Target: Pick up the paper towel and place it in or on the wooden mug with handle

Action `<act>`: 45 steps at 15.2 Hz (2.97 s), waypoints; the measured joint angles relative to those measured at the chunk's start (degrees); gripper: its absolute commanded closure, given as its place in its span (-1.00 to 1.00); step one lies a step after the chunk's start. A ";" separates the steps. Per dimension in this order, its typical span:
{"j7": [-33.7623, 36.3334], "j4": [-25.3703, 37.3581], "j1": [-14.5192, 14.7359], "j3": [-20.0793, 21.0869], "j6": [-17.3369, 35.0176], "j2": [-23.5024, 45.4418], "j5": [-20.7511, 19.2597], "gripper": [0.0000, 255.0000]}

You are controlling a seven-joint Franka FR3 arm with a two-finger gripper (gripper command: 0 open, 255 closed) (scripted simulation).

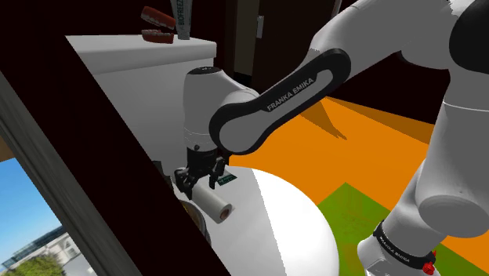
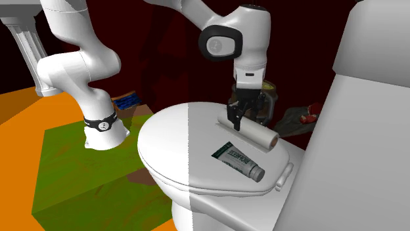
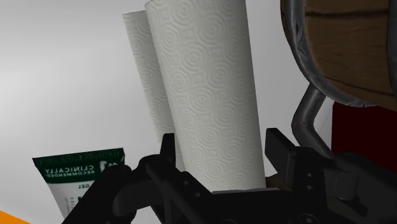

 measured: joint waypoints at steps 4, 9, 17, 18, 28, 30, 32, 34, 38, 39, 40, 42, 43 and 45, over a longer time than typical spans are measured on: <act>-0.83 1.31 -0.40 0.44 -2.71 -1.67 1.33 1.00; -1.68 3.00 -0.79 0.84 -6.00 -3.61 2.79 1.00; -3.06 6.14 -1.38 1.21 -11.74 -6.77 5.04 1.00; -3.21 6.46 -1.44 1.24 -12.38 -7.15 5.30 1.00; -4.00 11.76 -1.76 1.31 -19.64 -9.52 6.82 1.00; -4.05 13.30 -1.80 1.29 -21.24 -9.60 6.86 1.00; -4.08 14.43 -1.82 1.30 -22.62 -9.89 7.03 1.00; -4.14 16.06 -1.86 1.28 -24.34 -10.00 7.09 1.00; -4.13 18.97 -1.88 1.28 -27.43 -10.23 7.22 1.00; -4.07 19.60 -1.85 1.30 -28.12 -10.29 7.25 1.00; -4.03 20.39 -1.84 1.32 -28.90 -10.28 7.24 1.00; -3.24 21.46 -1.43 1.64 -29.58 -9.82 6.91 1.00; -2.06 22.11 -0.77 2.16 -29.86 -9.40 6.60 1.00; 0.54 22.44 0.65 3.30 -29.76 -8.93 6.13 1.00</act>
